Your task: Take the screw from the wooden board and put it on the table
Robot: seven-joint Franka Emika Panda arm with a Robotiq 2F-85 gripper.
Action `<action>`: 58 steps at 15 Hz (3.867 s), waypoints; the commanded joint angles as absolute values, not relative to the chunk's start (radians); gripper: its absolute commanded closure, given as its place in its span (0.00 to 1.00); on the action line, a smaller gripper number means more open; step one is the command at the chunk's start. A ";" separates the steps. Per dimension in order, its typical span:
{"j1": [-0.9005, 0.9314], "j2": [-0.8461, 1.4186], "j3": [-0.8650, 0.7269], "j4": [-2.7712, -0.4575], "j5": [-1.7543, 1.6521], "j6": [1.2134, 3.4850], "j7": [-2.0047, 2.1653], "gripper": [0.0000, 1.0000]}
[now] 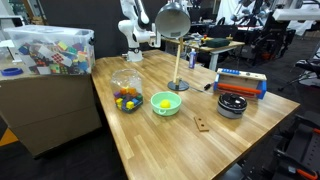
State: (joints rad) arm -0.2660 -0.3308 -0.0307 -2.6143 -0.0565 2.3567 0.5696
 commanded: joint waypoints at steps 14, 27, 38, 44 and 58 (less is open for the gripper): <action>-0.257 -0.156 -0.075 -2.500 -0.041 2.355 0.755 0.00; -0.247 0.147 -0.200 -2.314 0.005 2.365 0.706 0.00; -0.228 0.158 -0.214 -2.324 0.014 2.388 0.702 0.00; -0.226 0.217 -0.219 -2.290 0.027 2.361 0.595 0.00; -0.225 0.348 -0.256 -2.150 0.034 2.310 0.528 0.00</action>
State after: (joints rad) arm -0.2375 0.3372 -0.2341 -2.1770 0.0108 2.3586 0.5617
